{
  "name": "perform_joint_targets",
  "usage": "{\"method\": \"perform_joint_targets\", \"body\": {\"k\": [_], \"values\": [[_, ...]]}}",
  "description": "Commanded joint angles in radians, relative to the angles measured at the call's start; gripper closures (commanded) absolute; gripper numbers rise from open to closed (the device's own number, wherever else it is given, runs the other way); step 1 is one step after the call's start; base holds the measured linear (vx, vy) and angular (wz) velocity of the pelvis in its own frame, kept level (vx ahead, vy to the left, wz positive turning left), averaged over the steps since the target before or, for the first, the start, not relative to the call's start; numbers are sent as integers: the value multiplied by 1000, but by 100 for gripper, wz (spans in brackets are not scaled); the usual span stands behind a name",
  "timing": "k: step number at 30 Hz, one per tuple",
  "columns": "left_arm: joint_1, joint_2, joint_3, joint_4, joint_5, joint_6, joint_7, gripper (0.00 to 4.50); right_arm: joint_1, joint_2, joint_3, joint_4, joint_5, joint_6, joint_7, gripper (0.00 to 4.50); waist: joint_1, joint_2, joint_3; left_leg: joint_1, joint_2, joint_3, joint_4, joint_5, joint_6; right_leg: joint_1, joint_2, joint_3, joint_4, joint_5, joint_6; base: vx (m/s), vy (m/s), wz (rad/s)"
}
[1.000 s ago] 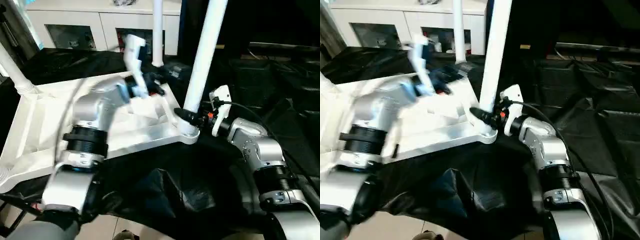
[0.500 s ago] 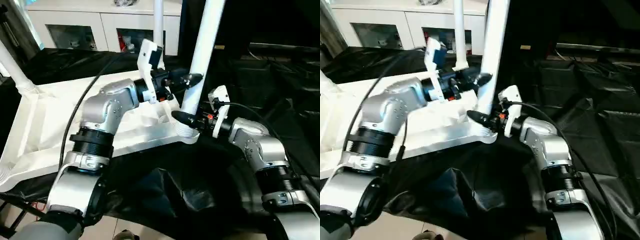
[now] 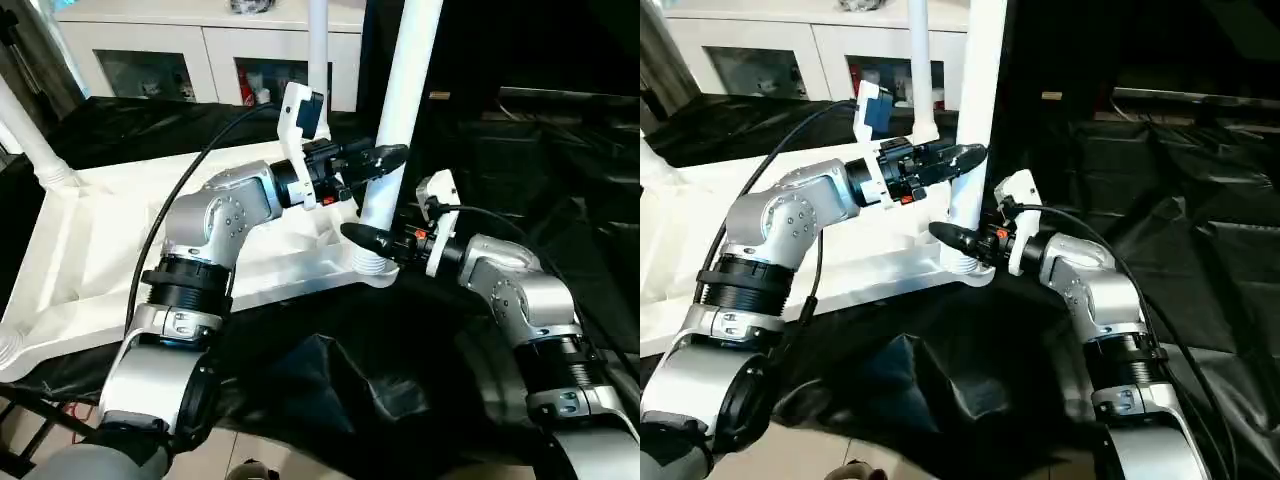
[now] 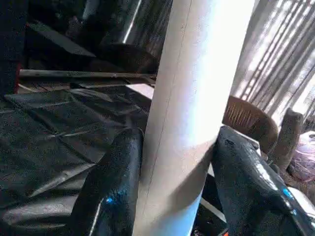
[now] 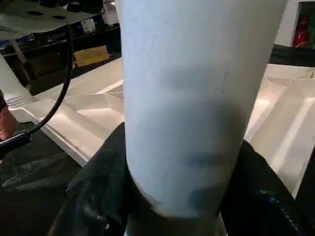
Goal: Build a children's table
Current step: Insert table leg to table base
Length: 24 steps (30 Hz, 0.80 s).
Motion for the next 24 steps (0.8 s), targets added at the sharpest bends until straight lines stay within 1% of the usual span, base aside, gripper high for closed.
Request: {"method": "perform_joint_targets", "body": {"k": [1,4,5,6,7,13,15,16,19,20,21,22,23,24], "values": [[-10,-11,-25,-40,-17,3,-31,255,8,1,21,-28,-1,9,-2,260,1,-1,-75,18,14,-4,-52,-68,74,70,-44,35,-58,152,-292,0,0,0],[-9,-14,-23,-43,-19,5,-27,255,9,-1,22,-29,-1,9,-3,260,1,-1,-76,18,13,-4,-51,-60,77,70,-44,35,-56,177,-296,0,0,0],[-9,-16,-26,-41,-14,-3,-26,255,10,-1,22,-32,-3,9,-5,260,1,1,-76,18,13,-4,-51,-62,77,70,-44,34,-56,175,-296,0,0,0],[-10,-16,-27,-40,-13,-5,-26,255,12,-1,22,-35,-2,11,-5,260,0,-2,-76,17,13,-4,-51,-62,78,71,-43,35,-56,175,-295,0,0,0],[-10,-16,-27,-39,-13,-6,-26,255,13,-2,22,-37,-2,12,-5,260,2,-1,-76,18,13,-4,-51,-62,78,71,-44,35,-57,174,-295,0,0,0],[-11,-19,-23,-47,-16,-12,-16,255,11,-2,25,-34,-7,4,-10,260,1,-1,-75,18,14,-5,-52,-70,75,71,-45,35,-58,160,-294,0,0,0],[-10,-19,-21,-50,-19,-8,-14,255,11,-3,26,-35,-8,3,-10,260,1,-1,-75,18,14,-5,-52,-71,74,71,-45,35,-58,160,-293,0,0,0],[-9,-20,-20,-52,-20,-7,-14,255,11,-3,26,-35,-8,2,-11,260,0,-3,-75,18,14,-4,-52,-71,74,70,-44,35,-58,159,-293,0,0,0],[-6,-20,-21,-57,-22,-7,-15,255,8,-4,27,-32,-16,-3,-18,260,1,-2,-75,18,13,-4,-52,-70,74,71,-45,35,-59,155,-291,0,0,0],[-4,-21,-22,-58,-22,-7,-15,255,4,2,16,-30,5,17,-13,260,1,-2,-75,18,13,-4,-52,-70,74,71,-45,35,-58,154,-291,0,0,0],[-4,-21,-22,-59,-22,-8,-15,255,2,2,13,-31,9,21,-13,260,1,-4,-75,18,13,-4,-52,-69,76,71,-44,36,-58,157,-292,0,0,0],[-3,-21,-22,-60,-22,-8,-15,255,2,1,11,-33,11,22,-14,204,1,-2,-75,18,14,-4,-51,-66,77,71,-45,35,-57,160,-293,0,0,0],[-3,-21,-22,-61,-21,-8,-14,255,2,0,11,-35,9,23,-17,190,1,-2,-75,18,14,-4,-51,-62,78,70,-44,35,-57,165,-293,0,0,0],[-3,-21,-21,-61,-22,-8,-14,255,1,-2,11,-37,9,26,-16,190,1,-2,-75,18,14,-4,-52,-64,78,70,-44,35,-57,161,-293,0,0,0]]}}
